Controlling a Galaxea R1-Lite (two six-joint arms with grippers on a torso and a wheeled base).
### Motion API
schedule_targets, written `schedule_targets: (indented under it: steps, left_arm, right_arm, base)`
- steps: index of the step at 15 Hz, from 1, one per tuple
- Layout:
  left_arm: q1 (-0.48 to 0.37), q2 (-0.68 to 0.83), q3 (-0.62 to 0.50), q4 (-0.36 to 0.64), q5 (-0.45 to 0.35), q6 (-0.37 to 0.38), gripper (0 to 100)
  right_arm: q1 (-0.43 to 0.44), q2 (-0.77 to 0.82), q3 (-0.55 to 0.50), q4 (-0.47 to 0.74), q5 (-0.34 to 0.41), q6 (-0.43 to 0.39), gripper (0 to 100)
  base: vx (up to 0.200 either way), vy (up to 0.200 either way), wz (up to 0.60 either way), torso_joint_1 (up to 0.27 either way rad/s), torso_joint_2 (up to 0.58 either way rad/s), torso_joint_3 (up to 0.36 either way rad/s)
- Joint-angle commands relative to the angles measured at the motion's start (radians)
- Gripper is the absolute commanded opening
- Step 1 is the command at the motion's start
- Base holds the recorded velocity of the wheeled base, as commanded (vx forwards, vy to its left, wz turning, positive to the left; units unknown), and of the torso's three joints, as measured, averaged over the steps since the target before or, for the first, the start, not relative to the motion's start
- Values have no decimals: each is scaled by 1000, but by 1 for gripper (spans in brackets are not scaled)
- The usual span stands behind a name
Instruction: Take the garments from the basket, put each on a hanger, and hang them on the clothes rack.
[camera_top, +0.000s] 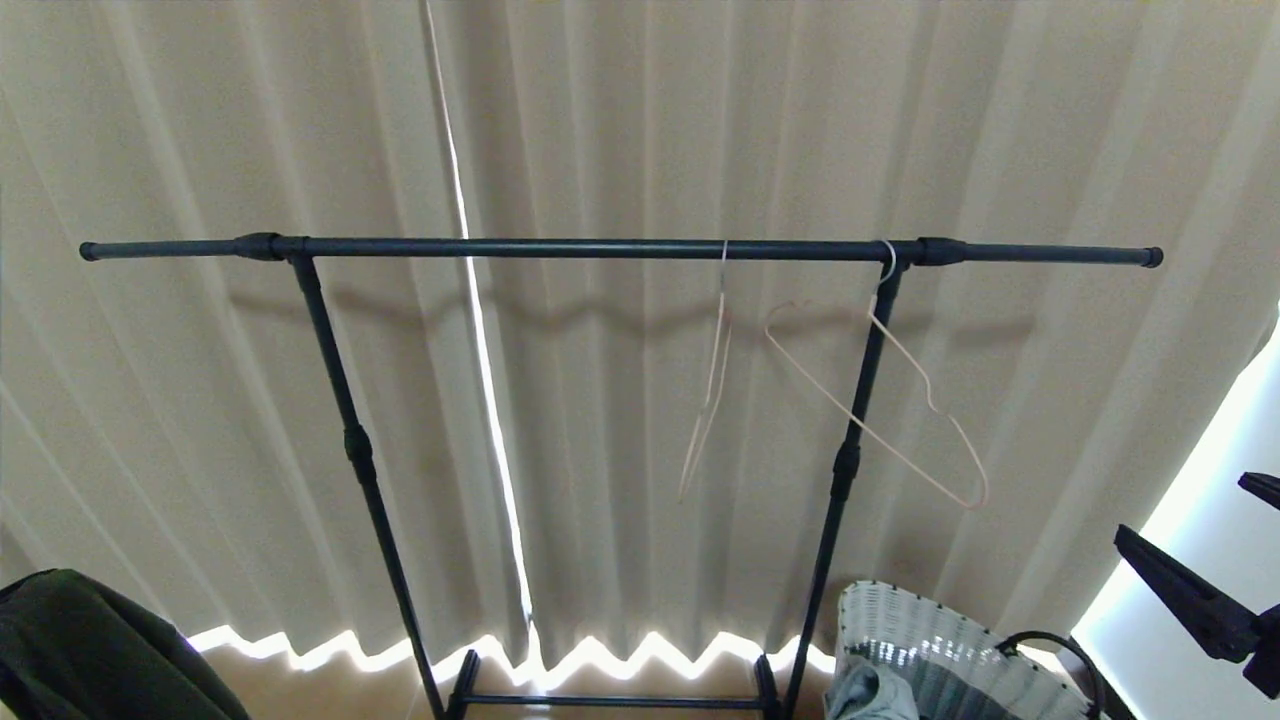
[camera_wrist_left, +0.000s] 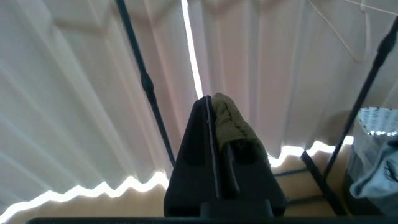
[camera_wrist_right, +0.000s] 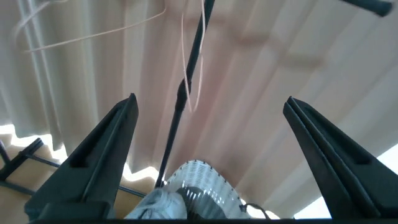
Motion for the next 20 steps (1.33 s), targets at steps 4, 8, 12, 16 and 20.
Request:
schedule_targets:
  steps: [4, 8, 12, 16, 20]
  left_arm:
    - [-1, 2, 7, -2, 0, 2, 0]
    - [-26, 4, 40, -5, -1, 8, 0]
    - [-64, -4, 39, -7, -1, 8, 0]
    - [-66, -9, 39, -7, -1, 8, 0]
    - [-66, -10, 36, -7, -1, 9, 0]
  right_arm:
    - [0, 2, 4, 1, 0, -1, 100]
    - [0, 4, 11, 29, 11, -1, 100]
    - [0, 51, -189, 339, 11, -1, 100]
    - [20, 235, -497, 691, 40, -2, 100]
    - [46, 499, -684, 771, 37, -4, 100]
  base:
    - [200, 0, 0, 2, 4, 1]
    - [100, 0, 0, 2, -1, 1]
    - [0, 0, 0, 0, 0, 0]
    - [0, 0, 0, 0, 0, 0]
    - [0, 0, 0, 0, 0, 0]
